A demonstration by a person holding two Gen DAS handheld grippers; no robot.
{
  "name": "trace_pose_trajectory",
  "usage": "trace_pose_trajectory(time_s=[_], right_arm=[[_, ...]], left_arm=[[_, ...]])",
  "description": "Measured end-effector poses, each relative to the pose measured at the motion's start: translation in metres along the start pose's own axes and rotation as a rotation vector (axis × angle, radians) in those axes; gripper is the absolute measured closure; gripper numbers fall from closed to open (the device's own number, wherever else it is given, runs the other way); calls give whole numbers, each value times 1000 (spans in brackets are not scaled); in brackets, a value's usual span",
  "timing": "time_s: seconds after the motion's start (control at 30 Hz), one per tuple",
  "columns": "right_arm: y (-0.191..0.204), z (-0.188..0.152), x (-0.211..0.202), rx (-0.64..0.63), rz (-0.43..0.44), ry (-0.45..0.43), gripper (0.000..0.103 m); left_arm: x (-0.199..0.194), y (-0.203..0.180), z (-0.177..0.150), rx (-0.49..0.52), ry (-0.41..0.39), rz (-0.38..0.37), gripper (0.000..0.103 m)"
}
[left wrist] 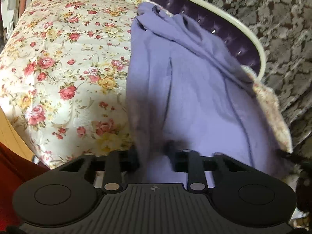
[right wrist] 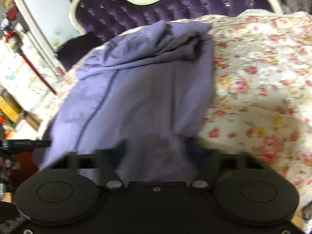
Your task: Fold small clothes
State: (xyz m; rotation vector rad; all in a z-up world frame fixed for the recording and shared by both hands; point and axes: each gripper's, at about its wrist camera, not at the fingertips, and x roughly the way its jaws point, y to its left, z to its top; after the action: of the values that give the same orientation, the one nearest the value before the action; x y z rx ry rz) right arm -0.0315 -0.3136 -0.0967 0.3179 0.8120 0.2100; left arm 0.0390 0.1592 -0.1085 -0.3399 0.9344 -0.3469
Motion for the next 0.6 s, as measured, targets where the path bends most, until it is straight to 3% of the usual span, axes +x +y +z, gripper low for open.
trace_pose_trajectory(time_s=[0.03,0.13,0.3,0.6], right_arm=[[-4,0,-1,11,-19,-6,84],[-20,1,-8,109,44,-33,84],[-33,8,-17,243,190,-91,85],[-45,32,-11,442,434,-186,85]], left_arm=[[-1,-1,0,3,-11,2,83],[-8,-2,1,0,-49,-8,93],[-18,9,13,-139,-84,-124,96],[-35,1,47,-204,-190,-271,98]])
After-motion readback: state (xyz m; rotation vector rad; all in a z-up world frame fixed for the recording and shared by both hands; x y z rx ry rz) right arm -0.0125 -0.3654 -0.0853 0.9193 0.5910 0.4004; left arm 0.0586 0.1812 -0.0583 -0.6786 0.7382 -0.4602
